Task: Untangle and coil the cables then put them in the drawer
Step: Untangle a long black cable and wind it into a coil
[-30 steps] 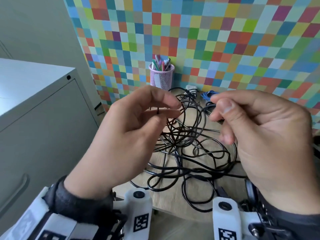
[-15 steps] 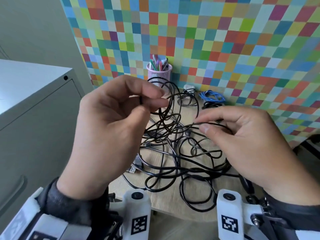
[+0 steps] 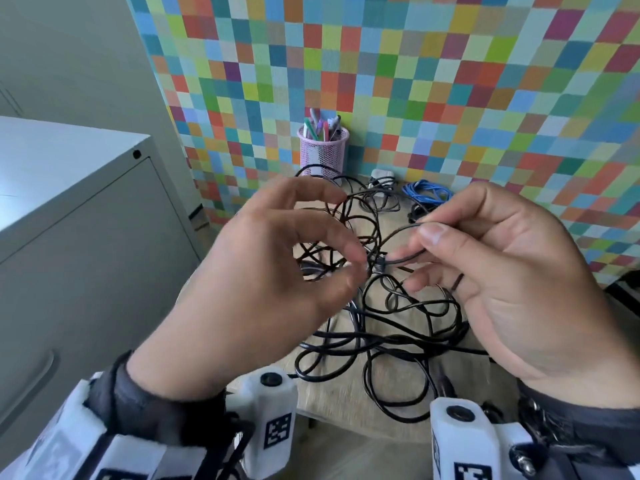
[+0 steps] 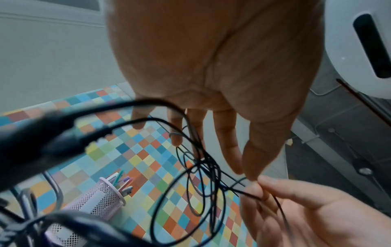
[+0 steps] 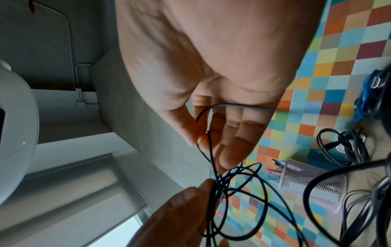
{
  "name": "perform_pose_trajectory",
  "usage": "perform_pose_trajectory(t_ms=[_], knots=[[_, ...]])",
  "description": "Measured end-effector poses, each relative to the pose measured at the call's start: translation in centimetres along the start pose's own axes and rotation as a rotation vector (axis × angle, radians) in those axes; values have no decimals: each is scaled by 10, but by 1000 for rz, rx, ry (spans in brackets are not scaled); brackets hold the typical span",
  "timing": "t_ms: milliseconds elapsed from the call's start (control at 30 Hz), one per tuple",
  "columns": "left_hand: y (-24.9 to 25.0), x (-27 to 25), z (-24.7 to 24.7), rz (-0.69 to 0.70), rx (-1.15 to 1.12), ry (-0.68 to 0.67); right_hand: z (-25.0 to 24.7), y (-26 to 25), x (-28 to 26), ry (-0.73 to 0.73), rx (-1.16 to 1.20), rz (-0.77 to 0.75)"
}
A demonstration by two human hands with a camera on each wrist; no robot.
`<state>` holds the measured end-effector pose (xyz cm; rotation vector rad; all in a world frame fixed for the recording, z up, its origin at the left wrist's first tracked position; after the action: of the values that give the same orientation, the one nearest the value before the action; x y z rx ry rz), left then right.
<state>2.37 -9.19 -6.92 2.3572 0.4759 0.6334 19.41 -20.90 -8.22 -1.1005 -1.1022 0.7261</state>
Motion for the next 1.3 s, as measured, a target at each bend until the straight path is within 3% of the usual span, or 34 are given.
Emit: perform_pose_trajectory(t_ms=[167, 333, 500, 633, 800, 1033, 1133, 1300], knots=[[2, 0, 7, 3, 241, -21, 4, -2, -1, -8, 107, 30], [1, 2, 8, -57, 319, 27, 5, -3, -1, -43, 98, 59], [1, 2, 3, -49, 292, 119, 4, -2, -1, -89, 60, 96], [4, 0, 0, 0, 230, 176, -4, 2, 0, -47, -128, 123], [7, -1, -4, -39, 63, 210, -8, 3, -1, -35, -270, 159], [2, 0, -2, -78, 13, 200, 8, -2, -4, -214, -424, 108], [2, -1, -3, -59, 9, 191, 9, -8, -2, -142, -531, 13], [10, -4, -11, 30, -51, 218, -1, -2, -1, 4, -687, 21]])
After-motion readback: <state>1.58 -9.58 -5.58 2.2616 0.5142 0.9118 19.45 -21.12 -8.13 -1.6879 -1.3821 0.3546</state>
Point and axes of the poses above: each hand's wrist, its own x-axis towards the middle knuckle, its own z-axis out of the palm, y = z × x, the point moved 3 cm from there along x, towards the middle knuckle, and after that the axes turned 11 degrees about -y, right-handed, at the moved point
